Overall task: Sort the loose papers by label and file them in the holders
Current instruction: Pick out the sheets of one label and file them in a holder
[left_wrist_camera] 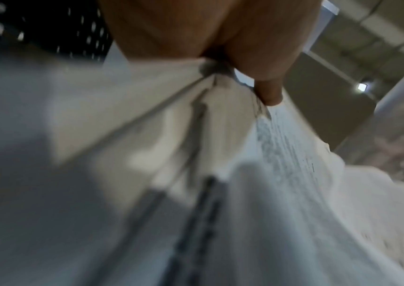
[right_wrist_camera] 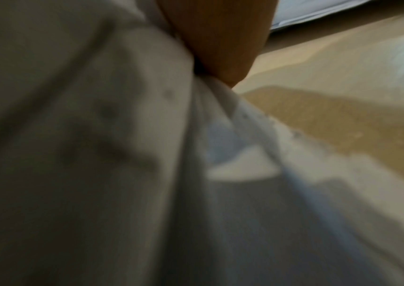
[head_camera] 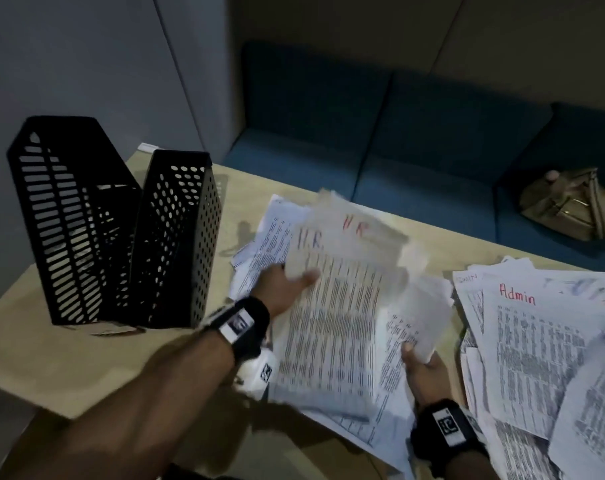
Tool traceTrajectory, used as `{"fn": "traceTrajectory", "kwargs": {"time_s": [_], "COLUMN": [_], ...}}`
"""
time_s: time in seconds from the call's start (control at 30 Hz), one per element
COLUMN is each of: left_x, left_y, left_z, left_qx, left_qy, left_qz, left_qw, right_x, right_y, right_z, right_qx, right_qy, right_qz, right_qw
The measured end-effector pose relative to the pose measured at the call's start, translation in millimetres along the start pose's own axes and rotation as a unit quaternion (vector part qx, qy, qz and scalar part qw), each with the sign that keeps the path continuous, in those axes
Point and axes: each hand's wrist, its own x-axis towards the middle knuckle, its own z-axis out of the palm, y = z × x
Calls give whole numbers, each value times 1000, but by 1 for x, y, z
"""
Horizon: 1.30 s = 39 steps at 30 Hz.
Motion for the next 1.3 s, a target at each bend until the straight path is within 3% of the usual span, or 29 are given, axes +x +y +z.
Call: {"fn": "traceTrajectory", "kwargs": {"time_s": [0.1, 0.27, 0.5, 0.6, 0.67, 0.73, 0.83, 0.97, 1.03, 1.3], "left_x": [-14, -29, -28, -20, -9, 0, 11, 21, 19, 16], "left_y": [-43, -78, -75, -67, -60, -50, -35, -22, -15, -37], "left_z": [30, 51, 53, 51, 47, 39, 33, 35, 42, 49], "left_qx": [105, 136, 244, 212, 138, 78, 75, 112, 82, 64], "left_qy": [-58, -112, -96, -27, 13, 3, -41, -95, -108, -15], "left_qz": [-36, -1, 60, 98, 112, 136, 167, 170, 142, 110], "left_qw": [992, 984, 963, 972, 984, 988, 982, 974, 980, 992], "right_x": [-1, -2, -7, -10, -9, -8, -12, -12, -14, -19], "right_y": [14, 32, 14, 11, 14, 18, 23, 30, 24, 13], "right_z": [4, 4, 5, 5, 1, -3, -6, -7, -5, -3], "right_qx": [-45, -127, -88, -117, -124, -125, -125, -130, -128, -114], "right_qy": [-20, -65, -98, -127, -130, -129, -140, -145, -144, -91], "right_qz": [32, 35, 19, -29, -44, -23, 1, 15, 19, 16], "right_qw": [998, 989, 991, 984, 983, 983, 982, 981, 981, 989]}}
